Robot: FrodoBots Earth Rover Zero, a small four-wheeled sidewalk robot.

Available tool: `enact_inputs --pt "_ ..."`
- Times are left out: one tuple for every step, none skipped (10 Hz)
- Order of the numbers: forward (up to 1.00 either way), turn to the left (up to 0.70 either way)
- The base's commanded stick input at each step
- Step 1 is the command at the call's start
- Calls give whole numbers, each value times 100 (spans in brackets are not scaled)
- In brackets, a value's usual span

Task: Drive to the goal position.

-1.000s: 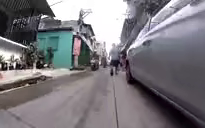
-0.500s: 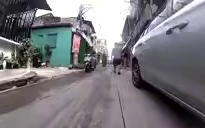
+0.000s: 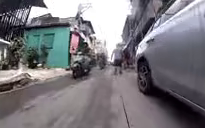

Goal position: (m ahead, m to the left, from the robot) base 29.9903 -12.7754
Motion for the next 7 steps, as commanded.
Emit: enact_inputs --pt "100 0" --pt "100 0" --pt "100 0" --pt "100 0" --pt "100 0" --pt "100 0" --pt "100 0"
